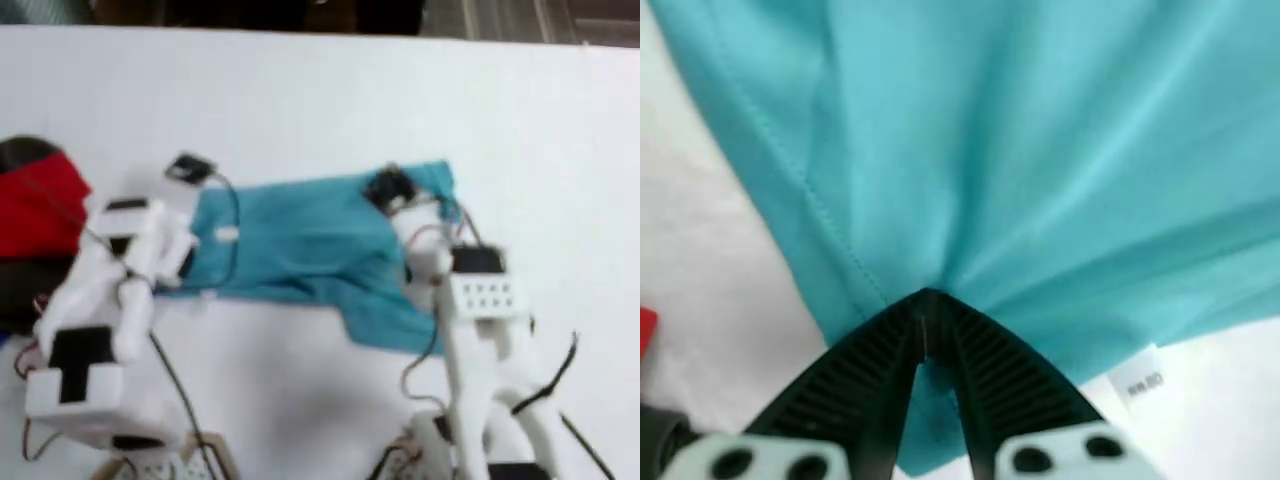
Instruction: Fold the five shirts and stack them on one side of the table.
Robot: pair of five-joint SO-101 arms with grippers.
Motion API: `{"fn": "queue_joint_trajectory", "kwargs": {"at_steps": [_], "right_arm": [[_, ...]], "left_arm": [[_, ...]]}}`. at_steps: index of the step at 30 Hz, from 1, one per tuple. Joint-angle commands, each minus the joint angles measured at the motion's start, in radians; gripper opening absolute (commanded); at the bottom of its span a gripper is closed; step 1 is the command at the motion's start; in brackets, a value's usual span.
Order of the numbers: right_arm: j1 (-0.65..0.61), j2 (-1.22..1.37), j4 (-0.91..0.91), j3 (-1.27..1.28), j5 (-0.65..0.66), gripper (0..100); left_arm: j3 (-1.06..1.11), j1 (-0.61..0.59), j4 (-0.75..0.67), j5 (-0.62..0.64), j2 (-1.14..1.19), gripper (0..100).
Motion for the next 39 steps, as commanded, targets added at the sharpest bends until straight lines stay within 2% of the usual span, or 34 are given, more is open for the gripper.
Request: {"fn": "queue_joint_trajectory", "kwargs": {"at_steps": [1,3,8,11,18,24,26,29,33,35,39], "right_arm": [[-0.039,-0.021,-0.114,-0.005,-0.126,2.1],[-0.062,0.039,-0.171,-0.006,-0.173,2.1],[-0.081,0.246,-0.291,-0.012,-0.190,2.1],[-0.081,0.341,-0.292,-0.029,-0.190,2.1],[-0.082,0.360,-0.027,-0.077,-0.175,2.0],[-0.122,0.183,0.234,-0.074,0.060,2.0],[-0.133,0.101,0.272,-0.077,0.123,2.0],[-0.119,-0.010,0.165,-0.069,0.092,2.0],[-0.101,-0.004,-0.157,-0.005,-0.161,1.9],[-0.102,0.054,-0.274,0.011,-0.247,1.9],[-0.104,0.249,-0.328,-0.043,-0.256,1.9]], "left_arm": [[0.010,-0.017,-0.025,-0.011,-0.008,3],[0.015,-0.017,-0.026,-0.002,-0.008,3],[0.013,-0.017,-0.028,0.051,-0.003,3],[0.015,-0.017,-0.028,0.051,-0.003,3],[0.015,-0.017,-0.028,0.051,-0.003,3],[0.015,-0.017,-0.029,0.051,-0.003,3],[0.015,-0.017,-0.029,0.051,-0.003,3],[0.013,-0.017,-0.029,0.051,-0.003,3],[0.013,-0.017,-0.029,0.051,-0.003,3],[0.013,-0.017,-0.029,0.051,-0.003,3],[0.012,-0.017,-0.029,0.051,-0.003,3]]}}
